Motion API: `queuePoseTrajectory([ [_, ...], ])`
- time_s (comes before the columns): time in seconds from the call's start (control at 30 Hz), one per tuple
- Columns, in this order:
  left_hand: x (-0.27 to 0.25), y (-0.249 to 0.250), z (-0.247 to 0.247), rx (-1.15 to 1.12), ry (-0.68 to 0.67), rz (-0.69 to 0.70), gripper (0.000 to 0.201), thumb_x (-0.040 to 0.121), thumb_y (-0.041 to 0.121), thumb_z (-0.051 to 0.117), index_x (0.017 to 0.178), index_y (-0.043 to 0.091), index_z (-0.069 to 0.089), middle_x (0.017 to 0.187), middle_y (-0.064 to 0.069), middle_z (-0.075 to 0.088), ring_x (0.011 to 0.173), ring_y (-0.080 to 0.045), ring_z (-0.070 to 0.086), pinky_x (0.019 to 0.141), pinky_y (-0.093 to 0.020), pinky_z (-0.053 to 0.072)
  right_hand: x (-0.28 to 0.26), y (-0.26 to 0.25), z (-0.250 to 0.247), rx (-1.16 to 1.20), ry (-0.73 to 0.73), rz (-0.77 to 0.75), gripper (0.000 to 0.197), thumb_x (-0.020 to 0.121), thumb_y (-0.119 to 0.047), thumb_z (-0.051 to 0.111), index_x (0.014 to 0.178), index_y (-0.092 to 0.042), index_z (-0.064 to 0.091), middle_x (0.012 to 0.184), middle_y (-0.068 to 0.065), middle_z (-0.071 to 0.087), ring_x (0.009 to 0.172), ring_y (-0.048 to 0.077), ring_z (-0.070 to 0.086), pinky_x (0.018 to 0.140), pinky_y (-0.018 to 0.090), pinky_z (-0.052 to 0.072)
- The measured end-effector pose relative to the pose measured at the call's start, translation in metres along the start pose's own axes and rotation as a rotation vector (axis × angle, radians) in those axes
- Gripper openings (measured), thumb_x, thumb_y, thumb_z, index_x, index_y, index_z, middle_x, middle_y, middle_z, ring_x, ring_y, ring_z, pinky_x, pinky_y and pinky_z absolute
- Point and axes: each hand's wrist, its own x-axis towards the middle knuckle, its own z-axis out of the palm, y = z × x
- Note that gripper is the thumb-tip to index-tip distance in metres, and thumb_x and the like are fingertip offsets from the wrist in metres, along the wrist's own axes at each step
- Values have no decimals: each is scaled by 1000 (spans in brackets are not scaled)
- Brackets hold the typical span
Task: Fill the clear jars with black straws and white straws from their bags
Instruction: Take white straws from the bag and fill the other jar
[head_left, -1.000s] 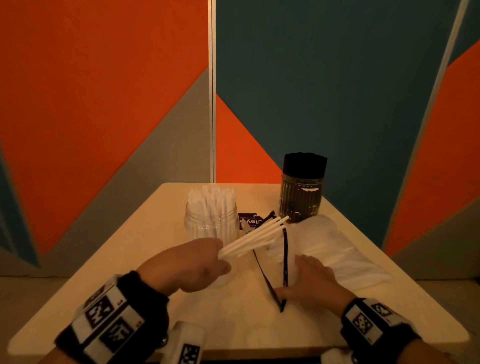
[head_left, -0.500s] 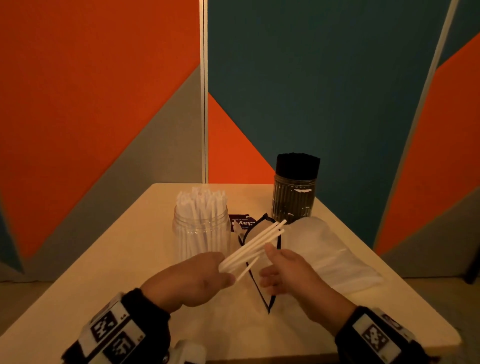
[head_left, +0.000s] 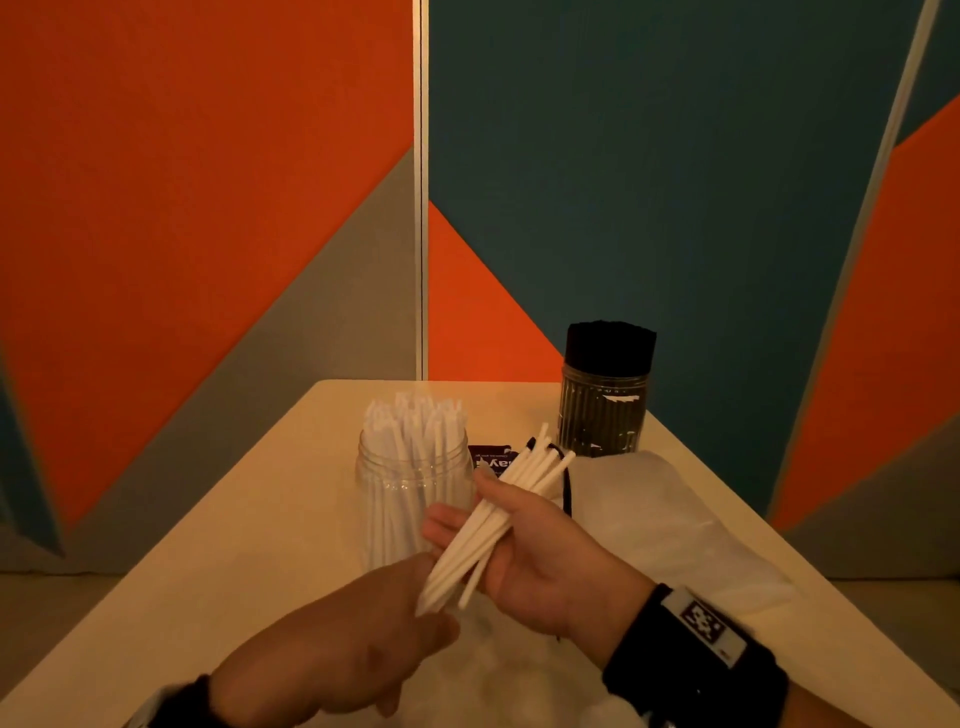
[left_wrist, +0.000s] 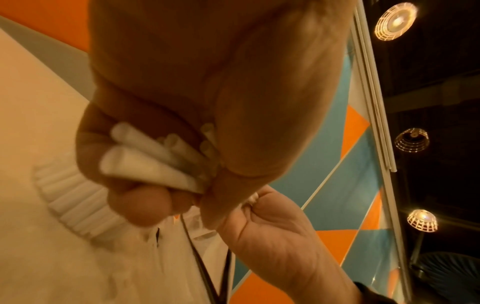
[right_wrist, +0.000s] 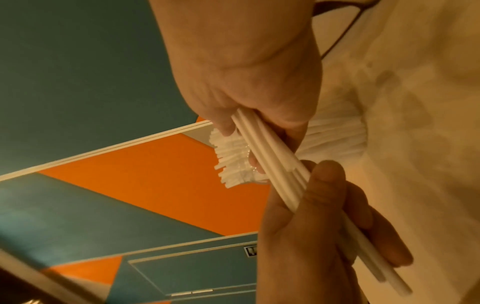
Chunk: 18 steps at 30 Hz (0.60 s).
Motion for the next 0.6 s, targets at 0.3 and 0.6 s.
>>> queuePoseTrajectory([
  [0.3, 15, 13, 19, -287, 181, 147, 10, 96, 26, 59, 105, 22, 56, 68, 1, 57, 52, -15, 55, 54, -27, 47, -6, -17, 11, 44, -27, -293, 34, 87, -34, 74, 61, -17, 60, 58, 0, 45, 48, 14, 45, 56, 28, 47],
  [0.6, 35, 37, 24, -1453, 205, 14, 64, 72, 49, 73, 112, -1, 66, 90, -16, 69, 81, -28, 70, 70, -36, 60, -7, -62, 10, 58, 9, -623, 26, 88, -34, 74, 78, -23, 53, 52, -5, 39, 40, 8, 39, 43, 24, 42],
])
